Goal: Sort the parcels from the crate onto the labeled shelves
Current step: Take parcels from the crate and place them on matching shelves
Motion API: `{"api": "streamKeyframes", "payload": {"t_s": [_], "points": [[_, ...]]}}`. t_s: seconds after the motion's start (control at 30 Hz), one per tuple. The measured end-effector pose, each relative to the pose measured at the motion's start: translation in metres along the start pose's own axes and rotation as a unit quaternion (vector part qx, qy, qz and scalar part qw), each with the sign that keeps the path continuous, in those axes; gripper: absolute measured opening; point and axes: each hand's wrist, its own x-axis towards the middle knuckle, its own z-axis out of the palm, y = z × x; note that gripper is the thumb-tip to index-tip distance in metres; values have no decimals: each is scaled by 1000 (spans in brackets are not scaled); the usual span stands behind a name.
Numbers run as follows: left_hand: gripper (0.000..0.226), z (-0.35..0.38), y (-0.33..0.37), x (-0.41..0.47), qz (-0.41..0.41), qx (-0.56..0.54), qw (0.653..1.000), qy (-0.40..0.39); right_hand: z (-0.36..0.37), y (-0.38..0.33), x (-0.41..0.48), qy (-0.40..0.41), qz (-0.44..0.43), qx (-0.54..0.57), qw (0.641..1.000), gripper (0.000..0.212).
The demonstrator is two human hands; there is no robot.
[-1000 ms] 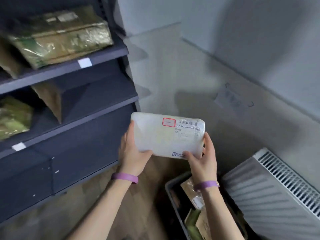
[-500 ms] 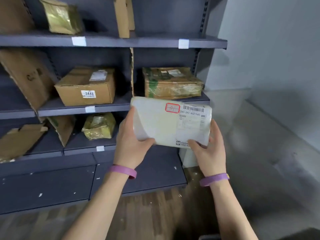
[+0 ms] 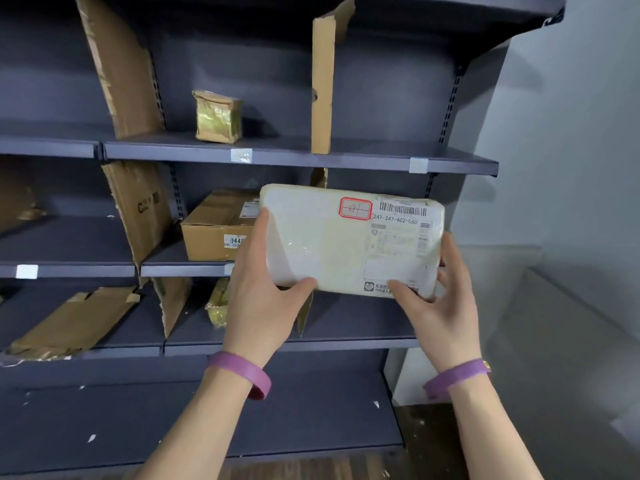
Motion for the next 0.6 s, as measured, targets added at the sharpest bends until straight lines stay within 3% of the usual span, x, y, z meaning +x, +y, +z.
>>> {"api": "streamKeyframes", "payload": {"t_s": [0.23,0.37,0.47,0.6], "points": [[98,15,24,32,40,-10,999,17,-18,-13,41,1,-46,10,999,76],[95,41,43,64,63,-27,998,15,-31,-6,82,32,-61,25,997,86],[92,68,55,90,72,-41,996,20,-43,4,118,27,-89,52,994,81],[87,110,71,129,104,-41,993,48,-63,19,176,23,-147,-11,989,79]]}}
